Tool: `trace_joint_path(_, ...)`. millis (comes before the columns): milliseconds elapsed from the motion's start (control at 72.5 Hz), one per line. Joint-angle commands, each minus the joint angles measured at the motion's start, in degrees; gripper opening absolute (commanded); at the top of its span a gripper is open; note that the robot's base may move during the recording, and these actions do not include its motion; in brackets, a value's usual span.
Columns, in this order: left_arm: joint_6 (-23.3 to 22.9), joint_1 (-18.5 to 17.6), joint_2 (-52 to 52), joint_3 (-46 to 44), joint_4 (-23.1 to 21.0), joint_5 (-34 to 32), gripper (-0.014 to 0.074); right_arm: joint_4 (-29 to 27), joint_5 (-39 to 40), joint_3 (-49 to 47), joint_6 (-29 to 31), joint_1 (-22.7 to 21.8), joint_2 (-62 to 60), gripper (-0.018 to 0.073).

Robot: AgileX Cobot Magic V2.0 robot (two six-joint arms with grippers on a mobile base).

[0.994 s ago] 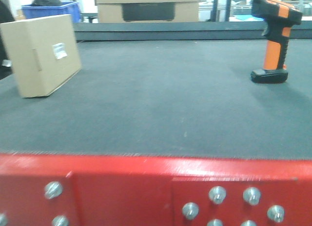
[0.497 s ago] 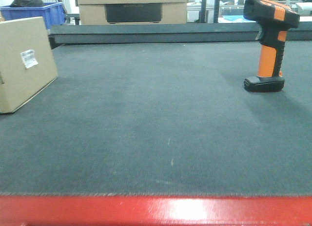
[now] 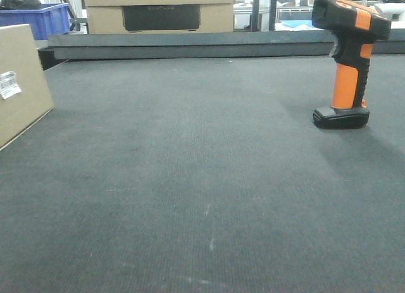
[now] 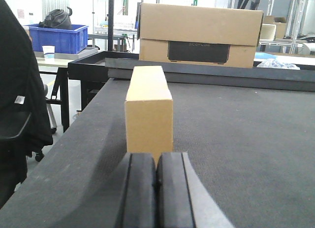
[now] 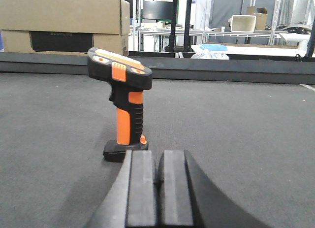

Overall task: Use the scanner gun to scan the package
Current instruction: 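Move the left gripper over the small cardboard box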

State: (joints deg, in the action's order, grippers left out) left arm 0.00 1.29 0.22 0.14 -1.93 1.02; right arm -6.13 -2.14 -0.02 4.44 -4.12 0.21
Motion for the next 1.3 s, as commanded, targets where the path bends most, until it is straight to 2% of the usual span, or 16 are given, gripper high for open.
trace_joint_path(0, -0.31, 0.17, -0.22, -0.14, -0.32, -1.02, -0.0111, -0.02, 1.16, 0.02, 0.01, -0.07, -0.21, -0.0161)
trace_joint_path(414, -0.31, 0.09, -0.22, -0.14, -0.32, -1.02, -0.0111, -0.02, 1.16, 0.02, 0.01, 0.47, -0.21, -0.0161)
trace_joint_path(662, -0.31, 0.00, -0.22, -0.14, -0.32, -1.02, -0.0111, -0.02, 1.16, 0.02, 0.01, 5.25, -0.21, -0.0161)
trace_joint_path(1284, -0.31, 0.00, -0.22, -0.14, -0.32, -1.02, -0.0111, -0.02, 1.16, 0.02, 0.01, 5.25, -0.21, -0.0161)
